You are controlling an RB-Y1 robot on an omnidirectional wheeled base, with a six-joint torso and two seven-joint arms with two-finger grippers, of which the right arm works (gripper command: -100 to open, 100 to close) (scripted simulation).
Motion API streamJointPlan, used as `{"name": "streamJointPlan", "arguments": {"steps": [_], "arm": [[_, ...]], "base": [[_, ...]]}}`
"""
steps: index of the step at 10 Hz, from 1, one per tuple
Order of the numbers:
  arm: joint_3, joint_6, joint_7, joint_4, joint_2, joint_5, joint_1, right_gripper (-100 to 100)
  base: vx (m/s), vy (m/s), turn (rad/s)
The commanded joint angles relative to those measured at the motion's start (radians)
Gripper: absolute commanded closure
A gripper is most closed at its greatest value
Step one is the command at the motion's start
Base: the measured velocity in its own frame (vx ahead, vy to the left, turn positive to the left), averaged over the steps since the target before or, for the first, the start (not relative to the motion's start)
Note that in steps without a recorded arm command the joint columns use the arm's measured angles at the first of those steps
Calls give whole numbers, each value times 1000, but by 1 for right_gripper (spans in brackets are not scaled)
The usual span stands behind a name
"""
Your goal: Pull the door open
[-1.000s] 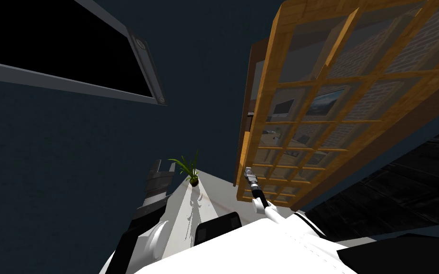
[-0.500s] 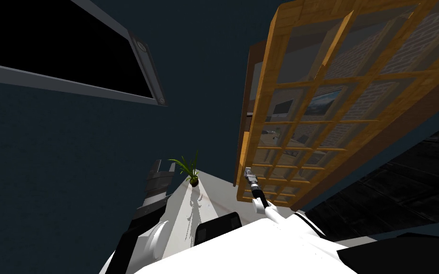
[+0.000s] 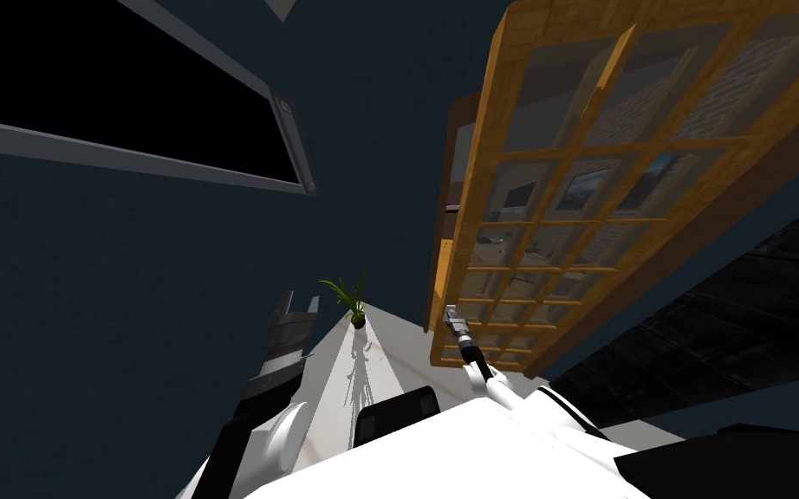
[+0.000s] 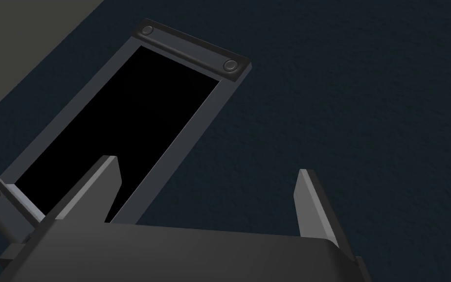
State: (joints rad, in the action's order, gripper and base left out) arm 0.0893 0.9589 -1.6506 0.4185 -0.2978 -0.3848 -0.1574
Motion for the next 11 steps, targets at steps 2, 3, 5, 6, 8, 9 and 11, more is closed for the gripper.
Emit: {"name": "streamJointPlan", "arguments": {"steps": [2,3,5,6,8,9,11], "arm": [[25,2,-31,24,-12,14,18,100],[25,2,-31,24,-12,14,18,100],[56,10,-72,32,-30,33,30,100],[48,8,-61,28,-29,28,26,100],[82,27,-97,31,-44,51,37,100],[95,34,-109,34,-50,59,41,100],[121,48,-136,38,-63,76,50,100]], "base": [[-212,-38,97],[-86,-15,6],[-189,-30,111],[-90,-22,30],[-180,-32,67],[-210,-13,40],[-216,-41,45]]}}
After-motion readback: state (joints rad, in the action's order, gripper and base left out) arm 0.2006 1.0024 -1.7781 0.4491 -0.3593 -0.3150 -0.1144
